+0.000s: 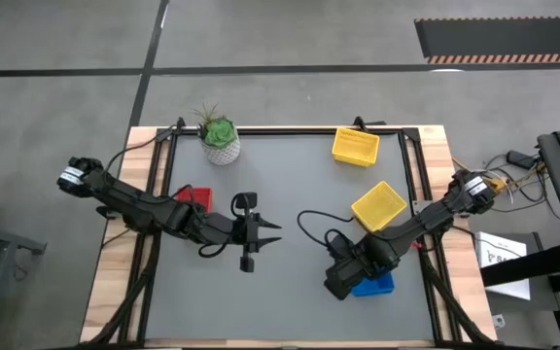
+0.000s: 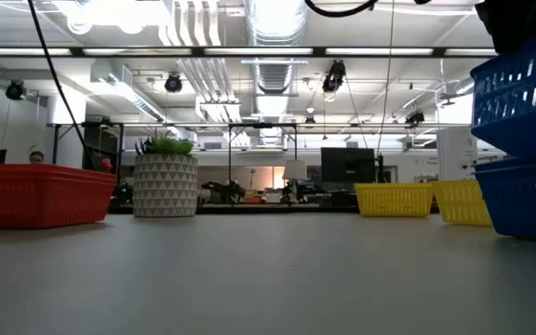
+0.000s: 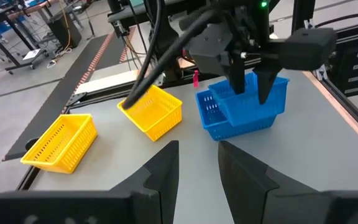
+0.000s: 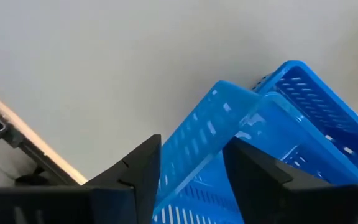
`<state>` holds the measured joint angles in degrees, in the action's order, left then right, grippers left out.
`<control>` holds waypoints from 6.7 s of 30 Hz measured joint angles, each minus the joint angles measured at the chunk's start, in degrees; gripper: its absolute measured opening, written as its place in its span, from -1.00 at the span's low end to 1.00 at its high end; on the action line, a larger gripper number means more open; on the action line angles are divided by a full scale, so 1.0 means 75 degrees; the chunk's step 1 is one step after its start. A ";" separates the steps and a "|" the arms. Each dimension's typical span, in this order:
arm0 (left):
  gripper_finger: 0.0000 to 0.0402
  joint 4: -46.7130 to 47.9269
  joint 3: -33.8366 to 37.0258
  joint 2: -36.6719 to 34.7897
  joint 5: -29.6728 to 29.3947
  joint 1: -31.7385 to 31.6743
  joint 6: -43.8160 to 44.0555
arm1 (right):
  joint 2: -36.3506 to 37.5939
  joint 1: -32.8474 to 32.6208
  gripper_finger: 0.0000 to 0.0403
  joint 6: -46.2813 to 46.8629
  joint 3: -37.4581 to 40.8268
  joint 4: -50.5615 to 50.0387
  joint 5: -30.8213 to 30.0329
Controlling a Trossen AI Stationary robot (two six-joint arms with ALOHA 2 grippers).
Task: Stack baskets by color
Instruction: Stack the left blue bin on top of the right blue bin, then stack the bottom yellow bin on top of the top yellow bin
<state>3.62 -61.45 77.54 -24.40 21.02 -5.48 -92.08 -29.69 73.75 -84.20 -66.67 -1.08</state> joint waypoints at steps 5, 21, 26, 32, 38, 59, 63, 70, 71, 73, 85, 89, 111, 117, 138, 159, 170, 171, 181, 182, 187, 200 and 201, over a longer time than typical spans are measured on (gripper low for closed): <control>-0.52 -0.0003 0.0000 0.0000 0.0000 0.0000 0.0000 | -0.0179 0.0000 -0.20 -0.0002 0.0006 0.0002 0.0000; -0.52 -0.0006 0.0000 0.0000 0.0000 0.0000 0.0000 | -0.0223 0.0000 -0.26 0.0228 0.0012 -0.0044 0.0000; -0.52 -0.0006 0.0000 0.0000 0.0001 0.0000 0.0000 | -0.0223 0.0000 -0.64 0.0232 0.0014 -0.0036 0.0007; -0.52 -0.0006 0.0000 0.0000 0.0003 0.0006 0.0000 | -0.0185 -0.0006 -0.93 0.0230 -0.0051 -0.0070 0.0173; -0.52 -0.0006 0.0000 0.0000 0.0003 0.0006 -0.0152 | -0.0185 -0.0044 -0.94 -0.0165 -0.0551 -0.0131 0.0207; -0.52 -0.0009 0.0000 0.0003 0.0003 0.0000 -0.0178 | -0.0165 -0.1792 -0.95 -1.0700 -0.1190 -0.2702 -0.0946; -0.52 -0.0012 0.0000 0.0006 -0.0044 0.0000 -0.0178 | -0.0113 -0.2139 -0.96 -1.0968 -0.0648 -0.2655 -0.1311; -0.52 -0.0017 0.0000 0.0006 -0.0279 0.0000 -0.0175 | 0.0496 -0.2739 -0.96 -1.0631 0.0719 -0.1860 -0.1961; -0.52 -0.0020 0.0000 0.0006 -0.0309 0.0000 -0.0175 | 0.0632 -0.2808 -0.96 -1.0572 0.0921 -0.1653 -0.1976; -0.52 -0.0020 0.0000 0.0006 -0.0428 0.0000 -0.0175 | 0.0889 -0.2895 -0.96 -1.0480 0.1351 -0.1258 -0.2041; -0.52 -0.0022 0.0000 0.0006 -0.0824 -0.0006 -0.0219 | 0.1471 -0.2943 -0.95 -1.0465 0.3170 0.0710 -0.2066; -0.52 -0.0023 0.0000 0.0009 -0.0859 -0.0011 -0.0367 | 0.1421 -0.2933 -0.89 -0.9930 0.3360 0.0829 -0.2063; -0.52 -0.0009 0.0000 0.0009 -0.1078 -0.0108 -0.1178 | 0.1421 -0.2599 -0.48 -0.5905 0.1113 0.0405 -0.4778; -0.52 -0.0005 0.0295 -0.0208 -0.0818 -0.0108 -0.2037 | 0.1427 -0.2097 -0.63 -0.5763 0.1015 0.0688 -0.5048; -0.53 -0.0283 0.1918 -0.2418 -0.0571 -0.0087 -0.1055 | 0.1520 0.1994 -0.94 -0.8716 0.1282 -0.1116 -0.0021; -0.53 -0.0420 0.2025 -0.2608 -0.0577 -0.0087 -0.1219 | 0.1161 0.2323 -0.16 -1.0179 0.3717 -0.1846 0.0127; -0.53 -0.0420 0.2028 -0.2611 -0.0577 -0.0087 -0.1370 | 0.1103 0.2902 -0.25 -0.9919 0.4272 -0.1348 -0.0516; -0.53 -0.0419 0.2028 -0.2611 -0.0577 -0.0087 -0.1372 | 0.1092 0.2981 -0.26 -0.9911 0.4272 -0.1254 -0.0522; -0.53 -0.0418 0.2043 -0.2611 -0.0580 -0.0087 -0.1370 | 0.1016 0.3217 -0.62 -1.0059 0.4476 -0.0329 -0.0458; -0.53 -0.0417 0.2046 -0.2611 -0.0580 -0.0087 -0.1370 | 0.1016 0.3217 -0.71 -1.0028 0.4450 -0.0347 -0.0455; -0.53 -0.0421 0.2046 -0.2611 -0.0580 -0.0087 -0.1381 | 0.1016 0.3217 -0.93 -0.9527 0.3931 -0.0804 -0.0458; -0.53 -0.0420 0.2046 -0.2614 -0.0583 -0.0087 -0.1390 | 0.0970 0.4114 -0.95 -0.8211 0.1166 -0.1854 -0.1579; -0.53 -0.0420 0.2046 -0.2614 -0.0583 -0.0087 -0.1391 | 0.0918 0.4244 -0.95 -0.8158 0.0960 -0.1885 -0.1762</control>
<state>0.47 -46.11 57.93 -28.77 20.36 -15.91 -85.20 2.14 12.57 -77.01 -80.82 -14.30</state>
